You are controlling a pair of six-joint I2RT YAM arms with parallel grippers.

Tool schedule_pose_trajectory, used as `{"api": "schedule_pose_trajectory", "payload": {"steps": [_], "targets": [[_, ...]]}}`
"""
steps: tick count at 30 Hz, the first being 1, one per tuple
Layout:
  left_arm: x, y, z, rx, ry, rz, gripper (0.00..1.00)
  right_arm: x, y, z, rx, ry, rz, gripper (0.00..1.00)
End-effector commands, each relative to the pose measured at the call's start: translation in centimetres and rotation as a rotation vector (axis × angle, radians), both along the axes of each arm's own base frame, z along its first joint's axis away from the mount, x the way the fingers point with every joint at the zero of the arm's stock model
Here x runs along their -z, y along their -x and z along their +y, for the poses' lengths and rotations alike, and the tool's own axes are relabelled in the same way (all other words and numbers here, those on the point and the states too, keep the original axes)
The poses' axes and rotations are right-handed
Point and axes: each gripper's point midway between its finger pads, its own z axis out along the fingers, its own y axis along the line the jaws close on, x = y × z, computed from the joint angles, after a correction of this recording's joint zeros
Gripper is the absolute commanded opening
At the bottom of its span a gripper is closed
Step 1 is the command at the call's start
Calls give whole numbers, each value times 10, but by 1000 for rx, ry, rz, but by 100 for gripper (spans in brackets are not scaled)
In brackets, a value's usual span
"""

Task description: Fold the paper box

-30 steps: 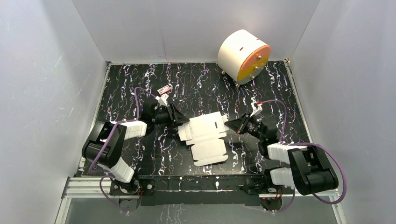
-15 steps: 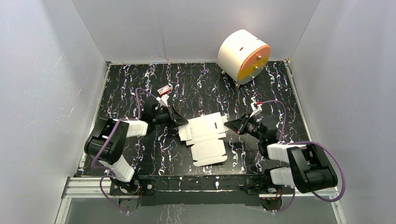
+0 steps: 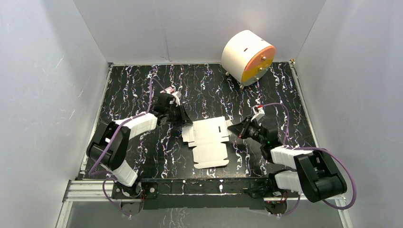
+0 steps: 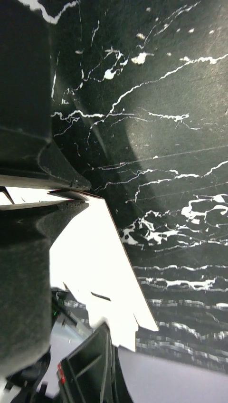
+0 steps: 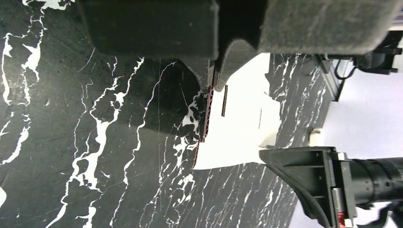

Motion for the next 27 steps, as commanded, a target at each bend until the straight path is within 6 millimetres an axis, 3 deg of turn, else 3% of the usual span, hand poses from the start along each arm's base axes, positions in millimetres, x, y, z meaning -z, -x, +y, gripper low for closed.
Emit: {"api": "schedule_pose_trajectory", "payload": {"steps": [1, 6, 15, 27], "targets": [[-11, -1, 6, 13, -163, -55, 12, -12, -11, 6, 8, 55, -59, 0], [-6, -2, 0, 34, -315, -45, 14, -6, -13, 10, 33, 88, -33, 0], [-4, 0, -17, 73, -436, -53, 27, 2, -15, 15, 66, 112, 7, 0], [8, 0, -23, 100, -596, -67, 29, 7, -18, 15, 107, 151, 31, 0]]}}
